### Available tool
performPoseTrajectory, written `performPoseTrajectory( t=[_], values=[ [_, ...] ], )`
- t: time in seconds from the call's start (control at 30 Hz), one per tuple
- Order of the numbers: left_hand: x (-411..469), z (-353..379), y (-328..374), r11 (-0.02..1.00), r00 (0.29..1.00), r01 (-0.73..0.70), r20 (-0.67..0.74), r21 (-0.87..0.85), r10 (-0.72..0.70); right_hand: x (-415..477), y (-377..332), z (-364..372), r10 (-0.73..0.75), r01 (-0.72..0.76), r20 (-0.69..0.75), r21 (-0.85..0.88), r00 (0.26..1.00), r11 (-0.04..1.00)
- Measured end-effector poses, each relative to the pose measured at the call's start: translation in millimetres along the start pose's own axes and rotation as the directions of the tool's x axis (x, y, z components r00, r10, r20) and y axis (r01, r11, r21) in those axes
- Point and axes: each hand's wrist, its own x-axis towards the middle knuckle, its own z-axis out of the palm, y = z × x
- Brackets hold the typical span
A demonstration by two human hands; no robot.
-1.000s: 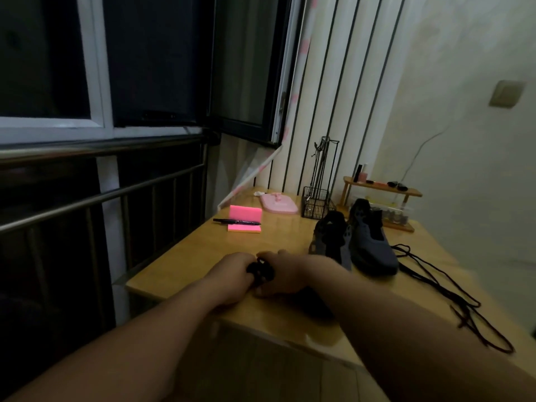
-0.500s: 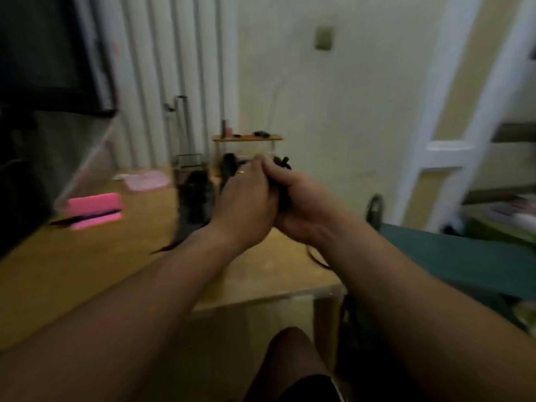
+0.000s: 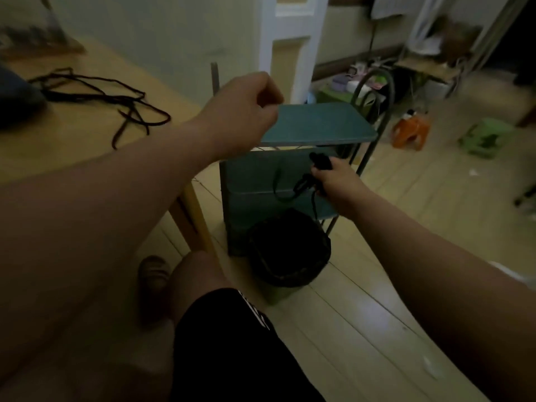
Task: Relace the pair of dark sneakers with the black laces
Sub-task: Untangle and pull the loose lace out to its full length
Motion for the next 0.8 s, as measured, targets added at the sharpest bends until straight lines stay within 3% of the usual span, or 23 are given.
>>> performPoseTrajectory(
  t=[0.07, 0.17, 0.23, 0.37, 0.43, 0.53, 0.67, 0.8],
  values=[
    [5, 8, -1, 0.998, 0.999, -0.039, 0.032, 0.041, 0.038, 20, 26, 3, 0.015, -0.013, 0.016, -0.125, 1.0, 0.992],
    [15, 7, -6, 0.995, 0.997, -0.037, 0.064, 0.091, 0.032, 39, 45, 2, 0.201, -0.123, 0.206, -0.337, 0.958, 0.933],
    [22, 1, -9, 0.993, 0.998, -0.022, 0.067, 0.118, 0.014, 47, 46, -1, 0.27, -0.116, 0.29, -0.456, 0.918, 0.882],
    [25, -19, -13, 0.988, 0.998, 0.011, 0.052, 0.153, -0.019, 63, 14, 2, 0.132, 0.042, 0.242, -0.602, 0.961, 0.797],
    [24, -31, -14, 0.983, 0.998, 0.034, 0.041, 0.178, -0.042, 60, -17, 10, 0.032, 0.108, 0.242, -0.542, 0.97, 0.834],
    [16, -65, -13, 0.978, 0.996, 0.086, -0.053, 0.192, -0.077, 46, -82, 40, -0.244, 0.31, 0.215, -0.375, 0.946, 0.874],
    [-11, -147, -28, 0.949, 0.962, 0.219, -0.212, 0.224, -0.172, -2, -177, 103, -0.519, 0.56, 0.269, -0.101, 0.811, 0.823],
    [-67, -234, -58, 0.866, 0.851, 0.427, -0.44, 0.26, -0.287, -45, -230, 180, -0.625, 0.666, 0.385, 0.036, 0.679, 0.745]
  ],
)
